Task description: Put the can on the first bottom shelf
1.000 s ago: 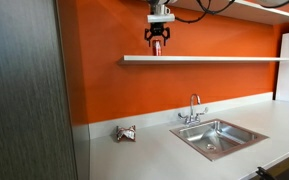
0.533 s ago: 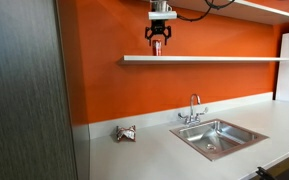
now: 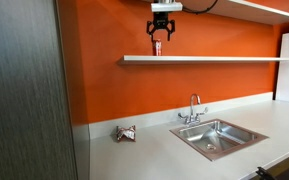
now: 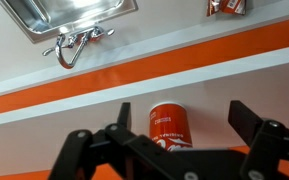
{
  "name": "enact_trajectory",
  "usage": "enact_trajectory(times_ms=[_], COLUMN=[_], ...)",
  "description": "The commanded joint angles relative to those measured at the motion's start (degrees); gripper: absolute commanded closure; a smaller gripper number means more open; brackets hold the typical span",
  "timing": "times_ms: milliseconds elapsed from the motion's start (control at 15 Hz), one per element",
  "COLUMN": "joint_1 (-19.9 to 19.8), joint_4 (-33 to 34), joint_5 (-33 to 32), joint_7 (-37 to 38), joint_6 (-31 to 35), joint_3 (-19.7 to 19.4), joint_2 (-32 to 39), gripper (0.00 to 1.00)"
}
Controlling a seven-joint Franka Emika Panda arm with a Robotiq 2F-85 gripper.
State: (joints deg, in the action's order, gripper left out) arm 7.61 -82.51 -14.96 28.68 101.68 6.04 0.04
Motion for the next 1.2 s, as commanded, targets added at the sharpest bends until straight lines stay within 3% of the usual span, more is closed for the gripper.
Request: enact_trajectory(times_ms=[0, 1133], joint_1=[0.39, -1.78], joint_4=[-8.01, -35.0], joint_5=[0.89, 6.9], joint_7=[-0.27, 0.37], joint_6=[0.23, -0.67], joint_3=[0.23, 2.9], joint_2=[-6.89, -29.38], gripper=[0.0, 0.0])
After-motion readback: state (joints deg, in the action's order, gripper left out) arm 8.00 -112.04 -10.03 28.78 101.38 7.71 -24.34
